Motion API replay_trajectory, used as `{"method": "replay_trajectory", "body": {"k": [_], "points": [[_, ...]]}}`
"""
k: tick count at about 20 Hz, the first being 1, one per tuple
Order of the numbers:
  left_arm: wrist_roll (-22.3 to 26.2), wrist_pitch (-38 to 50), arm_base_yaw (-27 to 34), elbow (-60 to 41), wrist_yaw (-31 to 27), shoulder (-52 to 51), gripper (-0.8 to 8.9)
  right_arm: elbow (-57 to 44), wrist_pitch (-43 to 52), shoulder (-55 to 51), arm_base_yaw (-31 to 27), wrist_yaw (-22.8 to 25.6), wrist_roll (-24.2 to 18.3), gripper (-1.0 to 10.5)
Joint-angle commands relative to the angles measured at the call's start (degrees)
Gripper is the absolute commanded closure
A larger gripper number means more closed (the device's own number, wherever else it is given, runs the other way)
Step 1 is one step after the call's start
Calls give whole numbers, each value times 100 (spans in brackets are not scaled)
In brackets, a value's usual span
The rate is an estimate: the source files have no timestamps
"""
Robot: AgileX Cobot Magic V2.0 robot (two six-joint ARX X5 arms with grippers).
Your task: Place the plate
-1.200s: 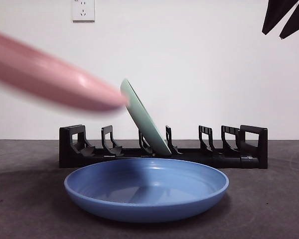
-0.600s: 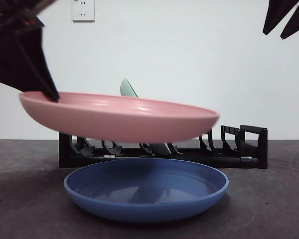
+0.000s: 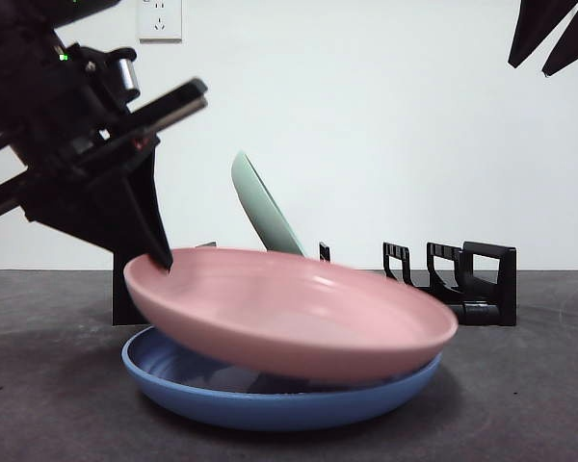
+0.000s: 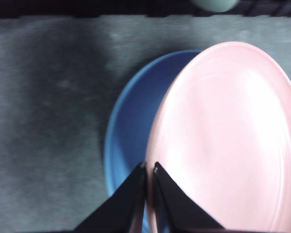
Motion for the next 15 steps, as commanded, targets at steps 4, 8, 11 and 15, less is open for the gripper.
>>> {"method": "replay_trajectory", "body": {"k": [4,8,11,15], "points": [[-55,105,-44,26,-304,289,799,85,22,57,31,2,63,731],[13,94,-44,26,-304,402,770,85,11,57,31,0,63,731],[9,87,-46,26,-304,448,580,85,9,57,31,0,66,731],[188,-133,-20,63,-258,216,562,85,4,57,31,-7,68,731]]}}
